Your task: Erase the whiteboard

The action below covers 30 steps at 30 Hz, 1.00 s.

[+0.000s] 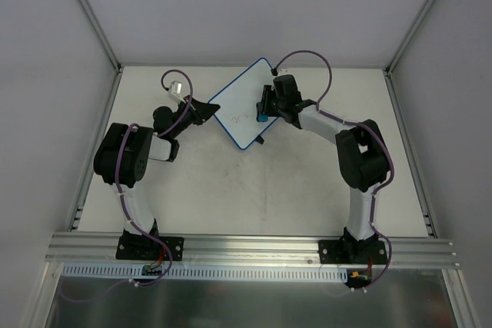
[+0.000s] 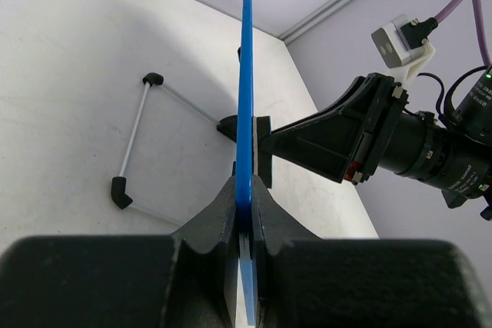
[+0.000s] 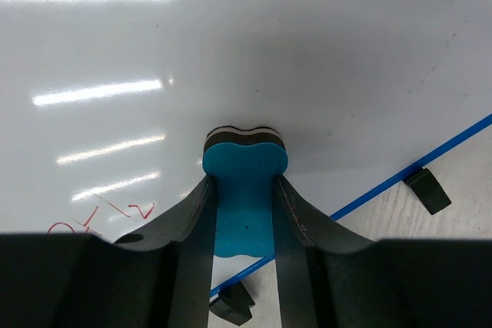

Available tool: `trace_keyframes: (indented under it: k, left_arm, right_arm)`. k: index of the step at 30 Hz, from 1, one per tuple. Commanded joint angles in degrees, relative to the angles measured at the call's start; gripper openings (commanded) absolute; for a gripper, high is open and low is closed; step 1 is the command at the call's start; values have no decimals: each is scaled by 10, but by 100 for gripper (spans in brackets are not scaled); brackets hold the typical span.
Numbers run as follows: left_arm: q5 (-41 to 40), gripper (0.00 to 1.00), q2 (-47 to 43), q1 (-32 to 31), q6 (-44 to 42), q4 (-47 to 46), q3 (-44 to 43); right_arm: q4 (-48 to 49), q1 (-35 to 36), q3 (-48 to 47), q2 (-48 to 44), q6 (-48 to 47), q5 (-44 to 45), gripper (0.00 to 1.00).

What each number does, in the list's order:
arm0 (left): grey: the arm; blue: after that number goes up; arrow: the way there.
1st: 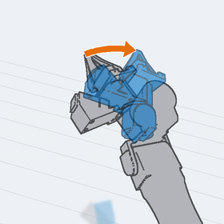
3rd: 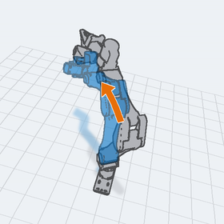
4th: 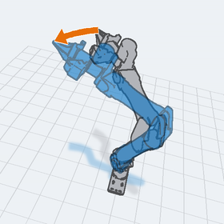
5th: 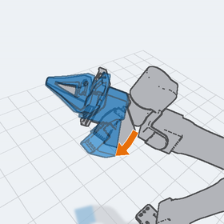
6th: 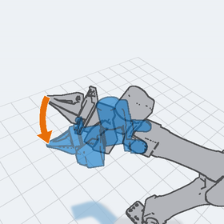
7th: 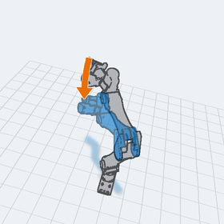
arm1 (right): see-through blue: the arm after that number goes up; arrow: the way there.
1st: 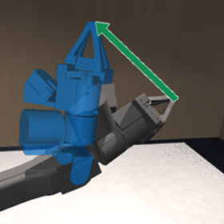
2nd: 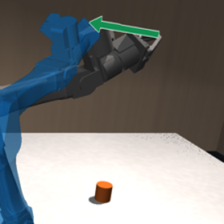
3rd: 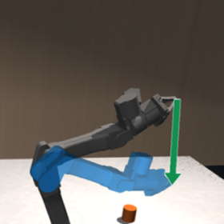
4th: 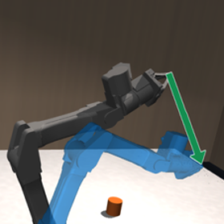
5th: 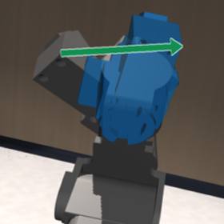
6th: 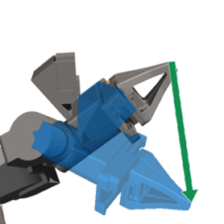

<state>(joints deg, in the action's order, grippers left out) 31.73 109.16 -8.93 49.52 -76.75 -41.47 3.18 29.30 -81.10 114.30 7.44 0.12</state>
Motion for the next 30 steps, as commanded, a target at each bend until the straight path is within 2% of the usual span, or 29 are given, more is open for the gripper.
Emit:
trace_keyframes:
  k: [1,10,21,30]
  left_arm:
    - [69,0,-4,-15,-31,-158,3]
    - [70,0,-3,-16,-31,-158,5]
    - [75,0,-2,-16,-35,-157,3]
    - [82,0,-7,-15,-31,-153,4]
  right_arm:
    - [1,10,24,-7,-8,18,0]
    - [67,64,42,-29,-87,-25,0]
    - [25,124,-14,-6,-190,-99,0]
    - [19,150,-5,-14,-245,-136,0]
